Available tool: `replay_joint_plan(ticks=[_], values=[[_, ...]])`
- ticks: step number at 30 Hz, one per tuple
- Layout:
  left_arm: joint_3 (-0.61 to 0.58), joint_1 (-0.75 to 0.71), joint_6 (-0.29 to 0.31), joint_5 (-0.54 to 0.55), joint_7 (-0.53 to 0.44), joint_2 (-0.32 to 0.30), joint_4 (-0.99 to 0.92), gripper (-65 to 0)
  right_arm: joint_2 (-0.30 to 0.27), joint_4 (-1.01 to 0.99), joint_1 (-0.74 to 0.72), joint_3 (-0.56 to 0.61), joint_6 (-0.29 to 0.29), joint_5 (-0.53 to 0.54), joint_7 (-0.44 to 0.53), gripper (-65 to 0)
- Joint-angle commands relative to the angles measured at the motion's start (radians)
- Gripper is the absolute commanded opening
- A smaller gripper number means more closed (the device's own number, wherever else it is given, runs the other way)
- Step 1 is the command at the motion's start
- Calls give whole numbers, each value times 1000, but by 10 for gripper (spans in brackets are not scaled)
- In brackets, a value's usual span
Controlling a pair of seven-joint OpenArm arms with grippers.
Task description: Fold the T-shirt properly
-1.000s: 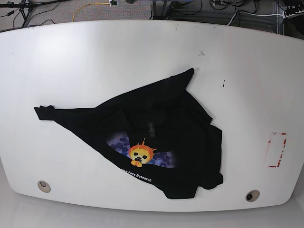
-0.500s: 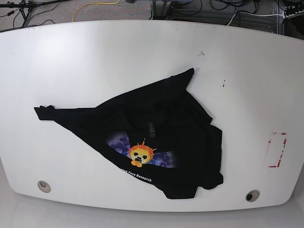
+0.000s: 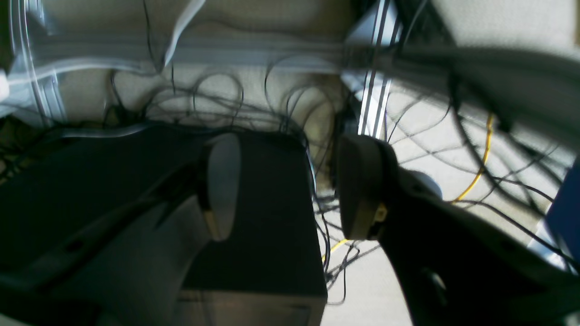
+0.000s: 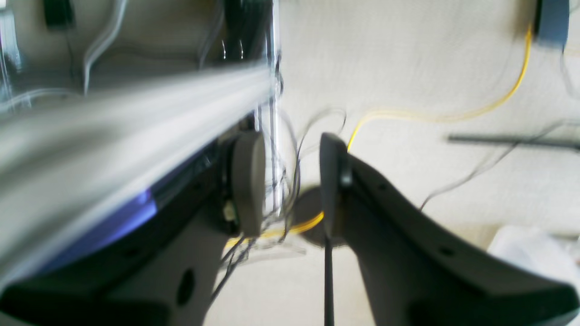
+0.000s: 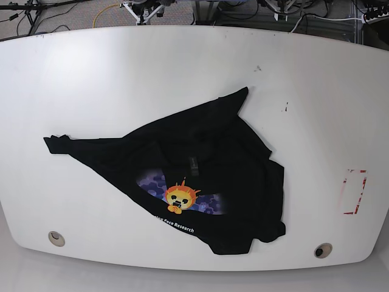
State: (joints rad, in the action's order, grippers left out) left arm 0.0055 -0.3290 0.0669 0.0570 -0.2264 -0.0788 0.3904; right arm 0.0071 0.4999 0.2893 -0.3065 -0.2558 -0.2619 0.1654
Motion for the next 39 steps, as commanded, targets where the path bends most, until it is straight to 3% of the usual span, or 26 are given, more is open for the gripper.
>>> replay_joint_plan(ticks=[1,17,39], values=[[1,-43,-3,1,17,-5,-15,-339,-3,-11,40,-3,3,-1,3,-455],[1,-55,-2,2,-12,-3,15,-342,1,76,118,-6,3,0,21,-455],[3,-425,-2,2,-14,-17,500,-342,64,558,471,-4,-4,2,-5,-455]])
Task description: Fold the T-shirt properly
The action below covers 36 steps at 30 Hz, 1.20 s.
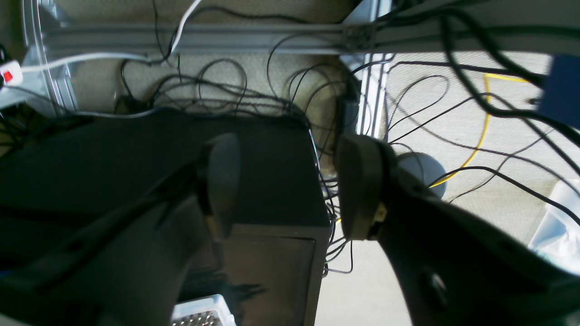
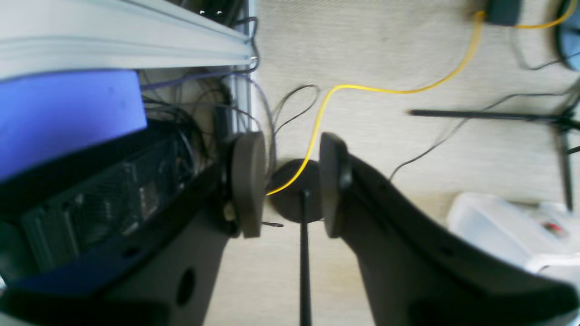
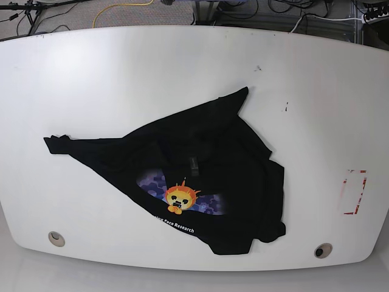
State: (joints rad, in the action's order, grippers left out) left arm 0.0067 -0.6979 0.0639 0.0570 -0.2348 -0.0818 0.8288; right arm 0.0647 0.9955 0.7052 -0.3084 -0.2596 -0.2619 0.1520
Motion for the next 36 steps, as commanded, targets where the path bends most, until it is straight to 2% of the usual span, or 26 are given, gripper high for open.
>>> replay_joint_plan(ticks=[1,8,16,29,36], values=[[2,-90,1,2,-5,-29,122,-340,8,112,86,-1,0,2,8,-455],[3,-260,-3,4,-5,-52,395,-340,7,333,212,4,-5,94,1,-455],[97,-431,0,2,-5,-45,662,-340,-1,621,348,27,-100,221,-154,-455],[131,-586,0,4,-5,-46,983,-340,4,1006,500,24,-108,298,-265,-455],[144,-609,0,4,-5,-46,1133,-340,2,1043,486,24,-105,298,-265,-455]])
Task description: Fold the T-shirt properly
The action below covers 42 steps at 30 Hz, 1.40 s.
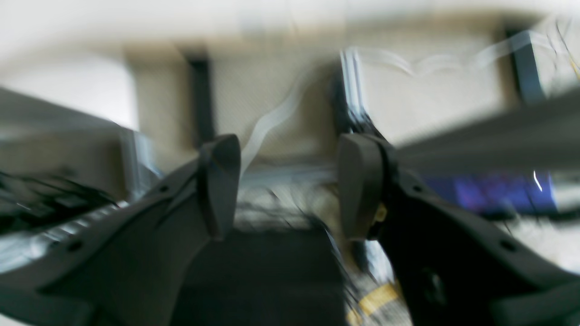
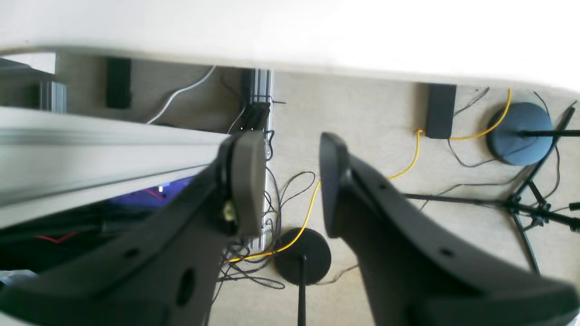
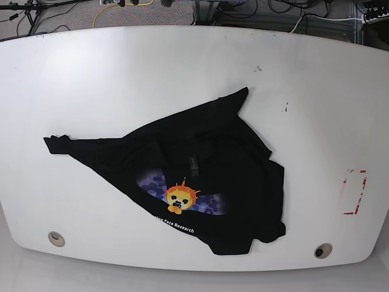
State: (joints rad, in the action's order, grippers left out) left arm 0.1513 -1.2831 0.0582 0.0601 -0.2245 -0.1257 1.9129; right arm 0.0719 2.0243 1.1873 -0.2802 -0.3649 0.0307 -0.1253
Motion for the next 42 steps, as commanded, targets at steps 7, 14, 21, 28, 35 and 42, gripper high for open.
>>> replay_joint_plan(ticks=[7,14,21,28,35,42], values=[[0,39,6,1,-20,-7,98,-337,-8,9,-79,-6,0,4,68,-455],[-3,133,7,-1,-16,-4,98,-326,-13,9,-203,-7,-4,-5,88,-450],[-43,207,7,-1,-16,-9,98,-165,-21,11,-321,-6,0,-7,86,-309],[-60,280,7,-3,-16,-10,92,-151,-30,9,-427,-3,-7,-7,74,-174],[-81,340,7,-3,-16,-5,92,-151,-70,6,-597,2,-7,-5,-80,-143],[-111,363,7,-7,-14,-5,92,-151,-71,-3,-780,2,-29,-5,-231,-128]])
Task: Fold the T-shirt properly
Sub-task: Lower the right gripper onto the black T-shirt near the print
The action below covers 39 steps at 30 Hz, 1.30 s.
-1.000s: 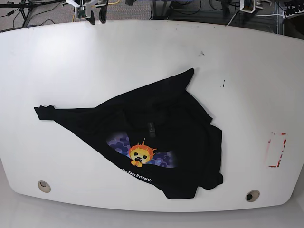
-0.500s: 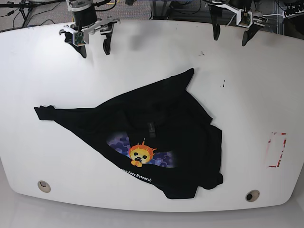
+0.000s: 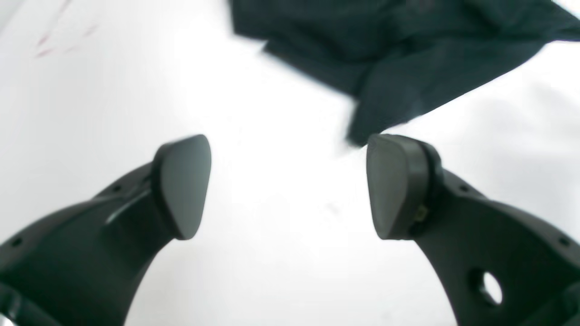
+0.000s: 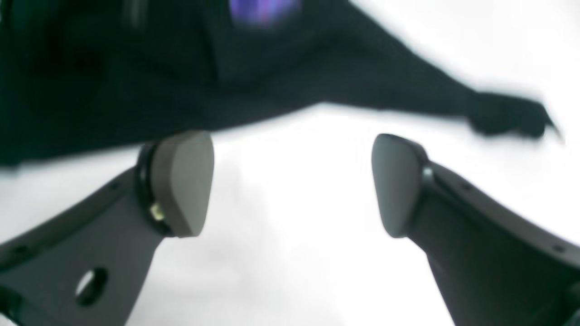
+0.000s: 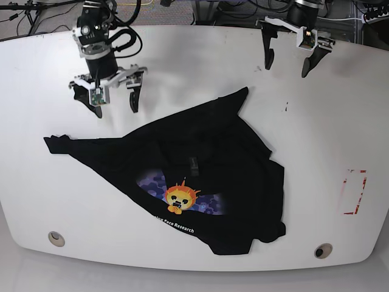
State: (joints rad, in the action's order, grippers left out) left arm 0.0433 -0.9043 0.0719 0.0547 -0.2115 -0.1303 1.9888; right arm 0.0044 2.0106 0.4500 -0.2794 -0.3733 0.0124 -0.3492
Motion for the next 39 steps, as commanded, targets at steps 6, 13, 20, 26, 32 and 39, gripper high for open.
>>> replay_joint_plan(ticks=[6,13,20,26,32,39], values=[[-18,-16,-7,-2,-27,-4,16,-151,-4,-52,-188,10,-125,13,-110,-132],[-13,-16,-7,-2,-27,-2,14,-151,-47,-172,-291,88,-138,-53,-130,-132],[-10,-16,-7,-2,-27,-2,14,-151,-79,-259,-345,184,-140,-107,-115,-133],[-10,-16,-8,-2,-27,-2,14,-151,-91,-322,-377,202,-140,-113,-70,-133],[-10,-16,-8,-2,-29,-1,14,-151,-91,-396,-429,205,-140,-113,-57,-133],[-10,-16,-8,-2,-29,-1,14,-151,-91,-497,-481,205,-140,-113,-17,-133]])
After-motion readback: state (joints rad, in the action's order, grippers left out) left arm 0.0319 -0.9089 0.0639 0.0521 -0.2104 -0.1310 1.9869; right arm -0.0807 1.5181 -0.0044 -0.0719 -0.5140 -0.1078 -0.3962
